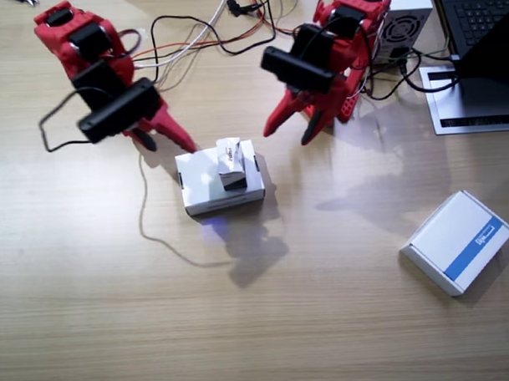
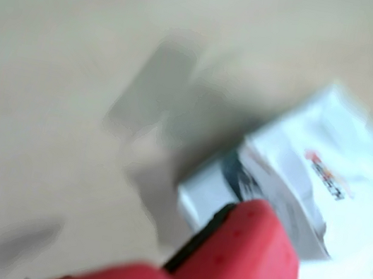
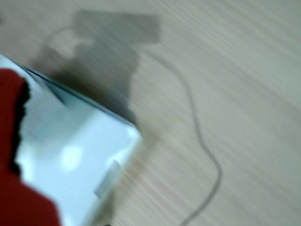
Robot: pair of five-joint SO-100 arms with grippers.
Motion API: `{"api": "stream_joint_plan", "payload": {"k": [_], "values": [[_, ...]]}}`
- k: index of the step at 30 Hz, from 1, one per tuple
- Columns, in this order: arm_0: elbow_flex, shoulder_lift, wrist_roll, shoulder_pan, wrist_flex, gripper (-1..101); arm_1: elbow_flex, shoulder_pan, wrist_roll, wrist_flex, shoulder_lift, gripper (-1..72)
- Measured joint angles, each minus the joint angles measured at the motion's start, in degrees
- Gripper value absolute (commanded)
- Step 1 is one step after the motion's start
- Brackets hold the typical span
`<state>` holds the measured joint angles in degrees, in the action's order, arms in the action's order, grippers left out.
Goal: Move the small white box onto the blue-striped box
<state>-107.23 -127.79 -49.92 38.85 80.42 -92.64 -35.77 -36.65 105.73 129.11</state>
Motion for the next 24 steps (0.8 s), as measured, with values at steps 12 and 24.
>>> {"api": "stream_joint_plan", "payload": {"k": [12,24], "values": [[38.67,46.49,2.11,13.62,14.33,39,-29.36,17.67,-10.37,-5.8,25.31,50.7],[50.19,70.93,3.52,15.82,14.33,19,-35.6,20.92,-12.39,-10.28,30.59,52.7]]}}
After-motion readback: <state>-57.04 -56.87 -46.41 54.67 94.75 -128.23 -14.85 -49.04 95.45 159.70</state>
